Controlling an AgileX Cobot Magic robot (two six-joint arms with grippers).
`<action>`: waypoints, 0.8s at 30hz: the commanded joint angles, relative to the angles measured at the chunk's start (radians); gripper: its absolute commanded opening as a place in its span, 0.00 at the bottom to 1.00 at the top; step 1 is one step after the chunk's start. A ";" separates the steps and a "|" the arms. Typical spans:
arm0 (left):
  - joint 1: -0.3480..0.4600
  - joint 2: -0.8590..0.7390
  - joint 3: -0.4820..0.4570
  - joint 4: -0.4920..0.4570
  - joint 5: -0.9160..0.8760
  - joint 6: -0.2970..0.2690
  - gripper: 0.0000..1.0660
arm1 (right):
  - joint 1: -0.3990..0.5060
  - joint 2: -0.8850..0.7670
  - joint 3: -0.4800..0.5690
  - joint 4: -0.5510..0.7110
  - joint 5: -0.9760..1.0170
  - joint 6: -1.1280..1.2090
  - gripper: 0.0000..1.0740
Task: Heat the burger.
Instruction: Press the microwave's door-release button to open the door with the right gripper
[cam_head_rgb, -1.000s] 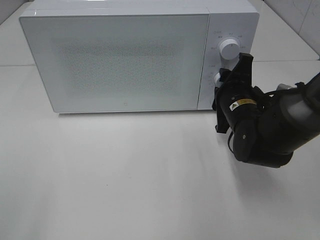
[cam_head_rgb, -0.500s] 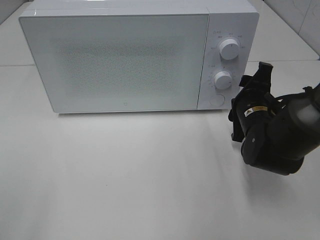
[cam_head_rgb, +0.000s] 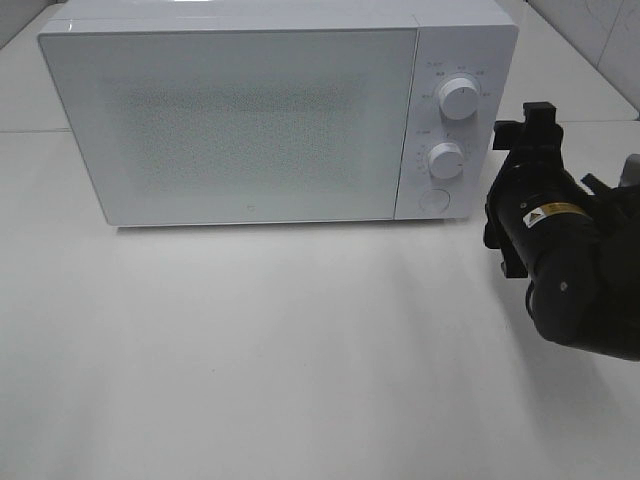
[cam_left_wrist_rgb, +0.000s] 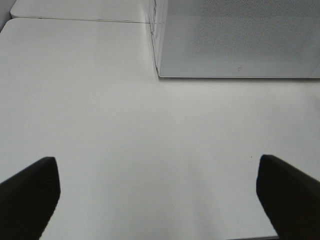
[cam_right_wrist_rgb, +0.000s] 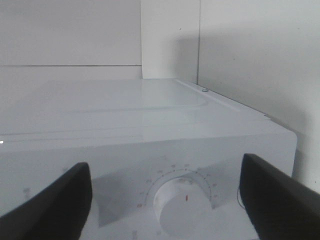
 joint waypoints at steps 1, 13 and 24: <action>0.002 -0.015 0.000 0.003 -0.005 0.001 0.94 | 0.003 -0.096 0.053 -0.080 -0.205 -0.138 0.67; 0.002 -0.015 0.000 0.003 -0.005 0.001 0.94 | 0.003 -0.326 0.108 -0.214 -0.035 -0.581 0.67; 0.002 -0.015 0.000 0.003 -0.005 0.001 0.94 | 0.003 -0.506 0.107 -0.205 0.320 -1.050 0.67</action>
